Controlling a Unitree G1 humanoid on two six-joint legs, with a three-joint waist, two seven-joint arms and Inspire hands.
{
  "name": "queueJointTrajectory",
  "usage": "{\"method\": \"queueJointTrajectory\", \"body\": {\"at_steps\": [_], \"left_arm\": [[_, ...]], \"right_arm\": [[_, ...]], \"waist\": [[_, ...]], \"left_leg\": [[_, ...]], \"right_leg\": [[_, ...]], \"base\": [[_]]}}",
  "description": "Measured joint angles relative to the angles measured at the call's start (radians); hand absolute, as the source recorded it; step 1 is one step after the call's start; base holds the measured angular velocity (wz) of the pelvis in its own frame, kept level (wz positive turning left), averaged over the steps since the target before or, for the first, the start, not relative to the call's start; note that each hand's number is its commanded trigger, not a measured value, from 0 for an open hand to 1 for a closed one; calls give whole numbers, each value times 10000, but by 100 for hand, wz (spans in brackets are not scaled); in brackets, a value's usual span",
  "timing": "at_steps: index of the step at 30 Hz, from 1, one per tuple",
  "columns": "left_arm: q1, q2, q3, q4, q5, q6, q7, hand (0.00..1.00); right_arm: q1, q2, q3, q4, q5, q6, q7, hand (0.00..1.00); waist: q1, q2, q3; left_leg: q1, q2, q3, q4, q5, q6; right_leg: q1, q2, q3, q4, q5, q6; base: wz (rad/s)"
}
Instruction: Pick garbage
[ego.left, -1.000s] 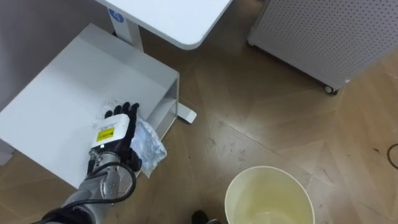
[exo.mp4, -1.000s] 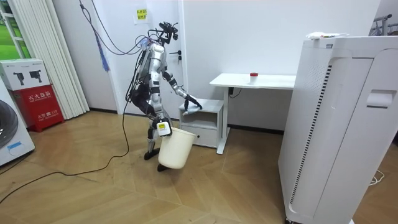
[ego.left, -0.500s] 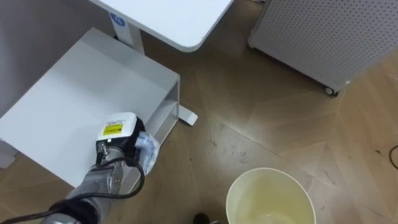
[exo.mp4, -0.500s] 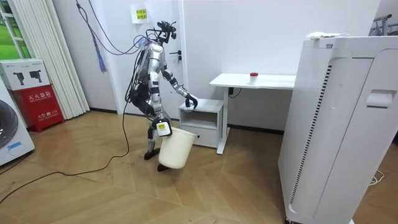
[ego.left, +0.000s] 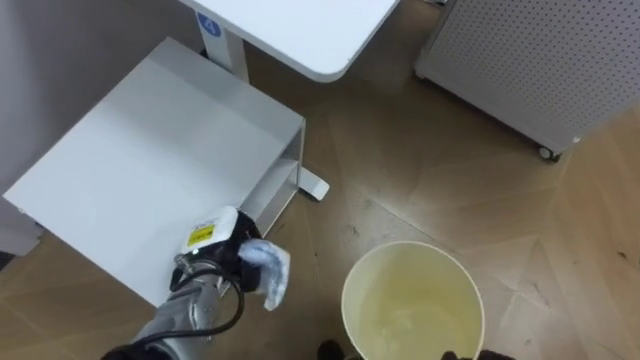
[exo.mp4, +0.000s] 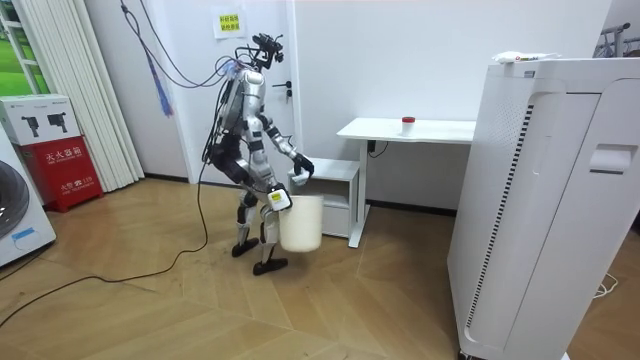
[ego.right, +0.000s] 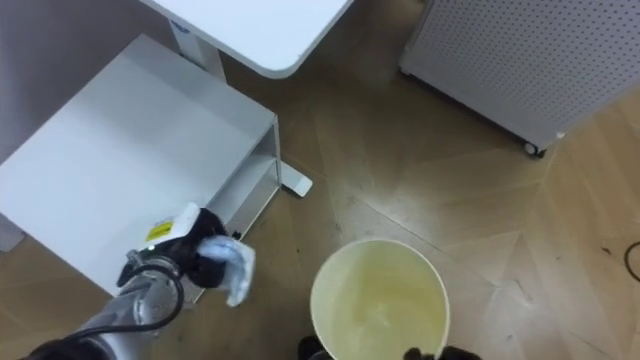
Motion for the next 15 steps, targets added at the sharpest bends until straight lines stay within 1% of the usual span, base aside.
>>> {"method": "queueJointTrajectory", "body": {"at_steps": [1,2,3,4,5,6,7,9,11,12,13,14,15], "left_arm": [[124,-112,-147,-153,-92,-21,-50,100],[320,-301,-482,-347,-143,-56,-224,100],[487,-501,-802,-531,-147,-78,-524,100],[613,-685,-1095,-743,-147,-84,-790,100],[668,-779,-1242,-839,-186,-93,-906,100],[789,-904,-1464,-1052,-221,-108,-1140,100],[855,-939,-1553,-1153,-222,-123,-1242,100],[1039,-1043,-1903,-1352,-219,-177,-1641,100],[1115,-1055,-2163,-1365,-219,-202,-1829,100],[1128,-1054,-2218,-1365,-218,-225,-1912,98],[1129,-1050,-2213,-1365,-219,-229,-1940,87],[1128,-1047,-2235,-1366,-218,-230,-2030,51],[1128,-1049,-2271,-1368,-217,-232,-2071,0]], "right_arm": [[-17,7,139,-28,-1,-13,13,100],[-41,5,385,-135,-6,-33,87,100],[-71,2,666,-198,-9,-38,120,100],[-145,41,825,-197,-8,-44,229,100],[-169,48,905,-197,-8,-50,285,100],[-251,119,962,-185,-11,-67,375,100],[-289,169,967,-177,-23,-65,411,100],[-345,300,1037,-94,-379,-79,479,100],[-340,376,1111,4,-463,-87,493,100],[-338,383,1135,41,-533,-80,568,100],[-339,384,1133,45,-563,-81,593,100],[-340,381,1140,75,-633,-94,639,100],[-338,381,1152,77,-673,-125,664,100]], "waist": [[15,7,-6],[52,0,-28],[56,25,-88],[68,17,-102],[62,18,-127],[64,19,-169],[60,1,-184],[56,0,-188],[39,3,-191],[38,0,-194],[39,0,-194],[32,3,-195],[18,2,-195]], "left_leg": [[62,-14,-2,-42,11,13],[213,-89,6,-207,43,35],[281,-179,0,-343,107,73],[351,-299,-23,-504,180,102],[368,-349,-3,-580,223,133],[380,-421,13,-713,295,162],[394,-462,9,-761,316,168],[472,-488,-5,-779,323,173],[566,-485,-27,-829,328,180],[604,-486,-25,-853,332,188],[619,-494,-16,-889,340,202],[655,-510,8,-953,367,231],[683,-526,7,-969,372,237]], "right_leg": [[95,-7,-11,-66,11,18],[232,-53,-15,-179,29,48],[293,-121,-36,-274,54,94],[346,-206,-69,-356,82,133],[350,-254,-72,-388,93,151],[360,-295,-61,-480,142,194],[365,-319,-56,-497,155,200],[485,-359,-105,-544,161,210],[651,-355,-173,-665,174,228],[711,-361,-181,-706,181,241],[729,-362,-183,-739,193,258],[763,-371,-187,-820,236,271],[796,-384,-187,-836,245,281]], "base": [[8],[9],[13],[16],[14],[10],[8],[5],[6],[5],[0],[0],[0]]}}
